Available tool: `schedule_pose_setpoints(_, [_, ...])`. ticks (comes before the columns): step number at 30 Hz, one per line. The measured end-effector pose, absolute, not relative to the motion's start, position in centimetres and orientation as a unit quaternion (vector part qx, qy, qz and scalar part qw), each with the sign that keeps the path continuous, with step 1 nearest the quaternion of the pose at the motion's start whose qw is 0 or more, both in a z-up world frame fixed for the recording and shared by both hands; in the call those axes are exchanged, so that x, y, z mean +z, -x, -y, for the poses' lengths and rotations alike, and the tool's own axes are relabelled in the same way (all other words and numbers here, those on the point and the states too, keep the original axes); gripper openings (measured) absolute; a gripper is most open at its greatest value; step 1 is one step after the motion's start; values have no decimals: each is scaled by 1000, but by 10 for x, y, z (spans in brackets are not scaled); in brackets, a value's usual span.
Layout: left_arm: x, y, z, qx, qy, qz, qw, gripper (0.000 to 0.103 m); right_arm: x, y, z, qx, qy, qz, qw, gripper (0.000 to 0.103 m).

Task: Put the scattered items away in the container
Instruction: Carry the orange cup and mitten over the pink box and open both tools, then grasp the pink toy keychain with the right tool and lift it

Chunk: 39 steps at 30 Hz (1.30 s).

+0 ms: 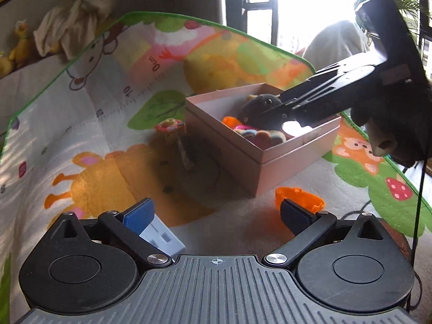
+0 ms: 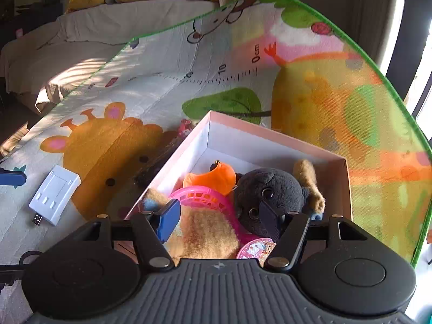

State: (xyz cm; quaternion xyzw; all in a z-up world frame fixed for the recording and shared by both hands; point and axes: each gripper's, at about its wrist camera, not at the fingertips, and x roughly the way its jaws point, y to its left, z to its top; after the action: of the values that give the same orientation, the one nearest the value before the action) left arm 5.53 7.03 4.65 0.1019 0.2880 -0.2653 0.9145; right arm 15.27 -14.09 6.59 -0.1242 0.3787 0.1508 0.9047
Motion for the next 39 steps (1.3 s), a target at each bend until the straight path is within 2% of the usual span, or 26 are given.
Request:
schedule_pose_setpoints(6, [34,-36,-85,-228,-124,-269,927,103,56,-155,114,144,214,-398,880,73])
schedule_pose_setpoints(8, [30,-38,-91,-215,-111,-268,932,103,69,-154,108,134,231,-381,885,73])
schedule_pose_setpoints(12, [24,-45,-105,-190,-67,-262,944,103,118,-163,95,147,188,-337,911,73])
schedule_pose_setpoints(13, [23,-47,-109,-189,-51,-263,945,103,126,-172,86,151,179,-334,913,69])
schedule_pose_setpoints(14, [21,-49,-113,-190,-38,-263,945,103,131,-184,77,155,168,-340,912,59])
schedule_pose_setpoints(15, [18,-50,-117,-189,-24,-264,945,103,133,-198,66,159,155,-355,908,56])
schedule_pose_setpoints(17, [16,-53,-123,-186,-2,-268,945,103,128,-235,45,161,135,-392,896,55])
schedule_pose_setpoints(21, [17,-51,-132,-184,29,-258,948,103,94,-294,4,136,166,-438,873,55])
schedule_pose_setpoints(27, [17,-49,-145,-174,68,-249,950,103,42,-340,-16,68,210,-456,862,55])
schedule_pose_setpoints(28, [17,-49,-148,-176,77,-248,950,103,35,-345,-14,61,212,-463,859,49])
schedule_pose_setpoints(29, [17,-48,-150,-177,83,-246,949,103,31,-348,-12,58,210,-473,854,39])
schedule_pose_setpoints(30, [17,-48,-152,-178,89,-244,949,103,27,-349,-9,59,200,-484,850,36])
schedule_pose_setpoints(39, [17,-45,-155,-203,104,-232,946,103,39,-258,-29,172,208,-498,824,37])
